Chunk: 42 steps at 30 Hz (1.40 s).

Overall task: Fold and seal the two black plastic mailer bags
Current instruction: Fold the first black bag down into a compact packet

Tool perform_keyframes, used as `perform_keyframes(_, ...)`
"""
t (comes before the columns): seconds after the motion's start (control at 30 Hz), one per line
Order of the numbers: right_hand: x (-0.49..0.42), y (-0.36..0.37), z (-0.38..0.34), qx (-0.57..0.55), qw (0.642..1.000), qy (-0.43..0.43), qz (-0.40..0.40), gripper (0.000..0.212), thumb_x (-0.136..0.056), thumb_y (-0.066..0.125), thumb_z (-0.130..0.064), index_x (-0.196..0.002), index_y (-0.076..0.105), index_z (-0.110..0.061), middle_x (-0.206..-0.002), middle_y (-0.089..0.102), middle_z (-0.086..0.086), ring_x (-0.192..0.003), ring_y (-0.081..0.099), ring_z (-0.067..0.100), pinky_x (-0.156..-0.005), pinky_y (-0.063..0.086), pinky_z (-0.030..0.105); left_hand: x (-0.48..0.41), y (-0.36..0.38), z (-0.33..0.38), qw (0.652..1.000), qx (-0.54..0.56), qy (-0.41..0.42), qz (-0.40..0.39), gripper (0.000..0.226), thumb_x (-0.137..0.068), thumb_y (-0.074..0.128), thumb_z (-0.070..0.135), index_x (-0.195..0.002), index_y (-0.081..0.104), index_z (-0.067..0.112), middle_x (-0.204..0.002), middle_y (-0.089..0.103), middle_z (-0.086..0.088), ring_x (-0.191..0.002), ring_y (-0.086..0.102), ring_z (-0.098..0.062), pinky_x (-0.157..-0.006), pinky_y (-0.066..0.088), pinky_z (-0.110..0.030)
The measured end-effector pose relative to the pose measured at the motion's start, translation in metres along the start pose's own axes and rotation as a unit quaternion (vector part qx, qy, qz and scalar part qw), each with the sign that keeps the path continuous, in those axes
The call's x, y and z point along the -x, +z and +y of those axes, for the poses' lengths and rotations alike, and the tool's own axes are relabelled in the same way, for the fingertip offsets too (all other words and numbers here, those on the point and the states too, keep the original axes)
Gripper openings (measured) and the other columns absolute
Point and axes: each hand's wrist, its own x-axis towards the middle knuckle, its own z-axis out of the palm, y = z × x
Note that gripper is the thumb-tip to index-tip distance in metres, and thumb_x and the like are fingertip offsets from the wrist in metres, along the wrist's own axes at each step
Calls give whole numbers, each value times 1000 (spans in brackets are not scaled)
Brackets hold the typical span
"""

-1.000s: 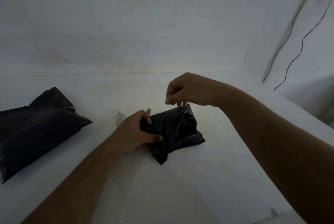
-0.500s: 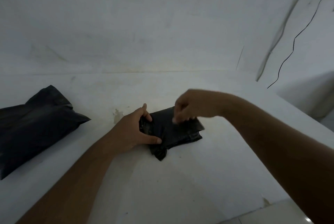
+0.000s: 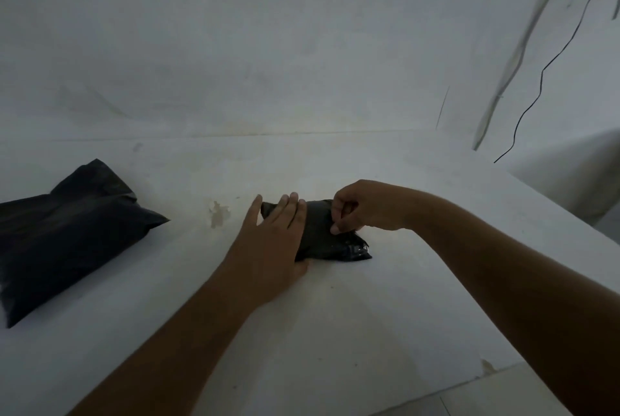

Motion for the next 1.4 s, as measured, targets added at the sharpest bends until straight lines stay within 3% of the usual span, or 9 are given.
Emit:
perform_keyframes(0.07, 0, 1, 6, -4, 1000, 1, 1, 23, -79, 82, -26, -87, 69, -8, -64, 59, -11, -58, 52, 3, -53, 40, 11, 3, -5, -13, 997, 1, 29, -65, 81, -99, 41, 43, -158, -2, 8, -167, -4, -11, -154, -1, -21, -124, 0, -43)
perform_keyframes(0.3, -1, 9, 7, 11, 999, -19, 32, 23, -78, 83, -28, -85, 69, -11, -63, 61, -10, -54, 52, 1, -47, 37, 8, 32, -33, -42, 980, -42, 15, -192, 70, -105, 34, 18, -156, -13, 10, -166, -14, -7, -153, -10, -18, -122, -4, -33)
perform_keyframes(0.47, -2, 17, 3, 6, 998, -21, 54, 23, -79, 82, -30, -86, 69, -13, -75, 70, 0, -63, 60, 8, -64, 50, 25, 2, -53, -15, 986, 154, -44, -37, 55, -107, 27, 36, -156, 22, 11, -167, 11, -7, -154, 9, -18, -123, 15, -36)
perform_keyframes(0.6, 4, 32, 2, 27, 993, -44, 110, 15, -84, 75, -31, -90, 68, -18, -82, 69, -5, -76, 64, 13, -71, 51, 29, -25, -16, 10, 979, 169, -43, -107, 60, -108, 18, 39, -158, 9, 8, -167, 3, -11, -154, 0, -21, -125, 10, -37)
perform_keyframes(0.77, 24, 25, 17, 39, 997, 0, 74, 21, -76, 83, -33, -93, 74, -25, -89, 73, -9, -87, 68, 8, -83, 55, 30, -14, 10, 5, 990, 120, -23, -64, 62, -107, 16, 43, -159, 1, 13, -168, 1, -5, -154, -3, -16, -125, 4, -34)
perform_keyframes(1.0, 6, 11, -1, -198, 962, 122, 146, 41, -91, 66, -41, -93, 72, -1, -86, 75, 12, -66, 68, 20, -56, 54, 29, -11, 16, 6, 990, 134, -21, -38, 64, -105, 13, 46, -159, 0, 14, -168, 1, -3, -154, -5, -15, -124, 2, -32)
perform_keyframes(1.2, -6, 22, -4, -289, 936, 173, 102, 22, -88, 74, -21, -91, 68, 0, -85, 69, 12, -63, 62, 24, -65, 56, 36, -9, 23, -7, 990, 136, 21, -41, 85, -85, -8, 61, -159, -3, 18, -168, -3, 0, -153, -9, -11, -121, -3, -26)
perform_keyframes(1.3, -4, 20, 3, -250, 943, 207, 77, 25, -87, 76, -22, -82, 61, -2, -68, 59, 8, -50, 51, 18, -47, 40, 24, -8, 22, -7, 990, 130, 34, -43, 84, -86, -7, 61, -159, -4, 19, -167, -5, 2, -152, -12, -10, -121, -6, -25)
perform_keyframes(1.4, -11, 19, 0, -54, 958, 187, 209, 32, -89, 68, -23, -70, 56, 0, -49, 54, 2, -51, 54, 20, -44, 37, 21, -9, 22, -5, 992, 118, 33, -40, 82, -86, -9, 59, -159, -4, 19, -167, -6, 1, -153, -12, -11, -120, -5, -27)
